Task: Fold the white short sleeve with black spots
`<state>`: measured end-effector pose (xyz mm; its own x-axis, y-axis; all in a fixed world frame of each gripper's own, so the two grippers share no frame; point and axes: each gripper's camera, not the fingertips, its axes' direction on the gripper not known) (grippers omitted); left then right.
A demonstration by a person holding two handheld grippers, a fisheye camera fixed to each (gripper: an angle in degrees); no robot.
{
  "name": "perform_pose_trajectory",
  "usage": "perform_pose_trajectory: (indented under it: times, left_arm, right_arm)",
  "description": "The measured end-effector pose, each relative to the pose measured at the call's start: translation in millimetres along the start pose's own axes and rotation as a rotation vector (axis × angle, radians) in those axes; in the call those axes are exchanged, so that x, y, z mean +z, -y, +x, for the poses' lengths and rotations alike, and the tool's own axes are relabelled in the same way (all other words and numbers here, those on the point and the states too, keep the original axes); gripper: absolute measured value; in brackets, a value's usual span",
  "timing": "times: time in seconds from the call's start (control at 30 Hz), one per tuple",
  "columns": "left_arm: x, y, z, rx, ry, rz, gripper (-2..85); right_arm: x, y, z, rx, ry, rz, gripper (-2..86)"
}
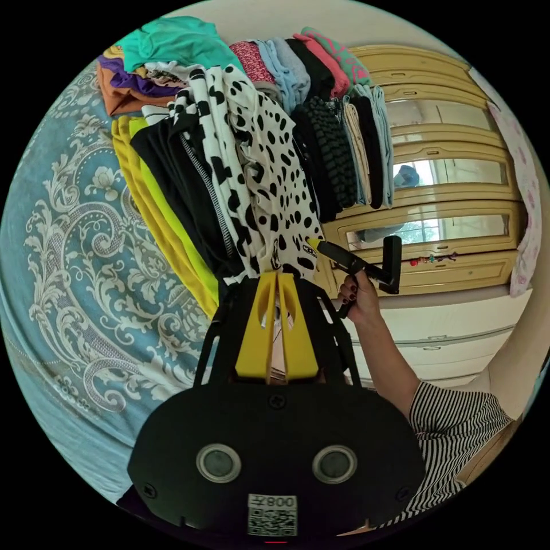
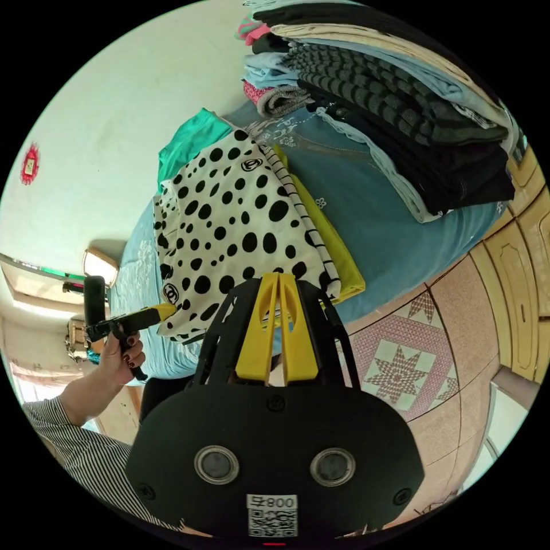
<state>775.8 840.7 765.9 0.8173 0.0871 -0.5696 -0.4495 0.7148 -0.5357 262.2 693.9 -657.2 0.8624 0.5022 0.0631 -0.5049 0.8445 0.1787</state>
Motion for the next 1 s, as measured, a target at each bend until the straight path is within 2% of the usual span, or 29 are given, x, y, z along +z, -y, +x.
perform_pose_trajectory:
  times: [0.13, 0.3, 0.53, 0.63, 0.77, 0.93, 1.0]
  left_arm:
    - [-1, -10, 4, 0.059, -0.055, 0.025, 0.3]
    - [18, -19, -1, 0.104, 0.045, -0.044, 0.3]
    - [16, -30, 2, 0.142, 0.069, -0.043, 0.1]
    - [10, -36, 1, 0.150, 0.053, -0.038, 0.1]
    - [-19, -52, 3, 0.207, 0.073, 0.018, 0.1]
    - [-51, -89, -9, 0.257, 0.233, 0.026, 0.2]
    - [-52, -108, -22, 0.255, 0.380, -0.048, 0.2]
  right_arm:
    - [-13, 0, -25, -0.046, -0.007, 0.076, 0.0]
    - [-23, 34, -85, -0.139, 0.041, 0.256, 0.0]
    - [57, 125, -166, -0.220, -0.006, 0.107, 0.0]
    - [108, 148, -187, -0.195, -0.045, -0.029, 0.0]
    - [125, 145, -208, -0.213, -0.060, -0.012, 0.1]
    - [105, 124, -226, -0.233, 0.027, 0.140, 0.2]
    - [93, 111, -248, -0.289, 0.085, 0.253, 0.4]
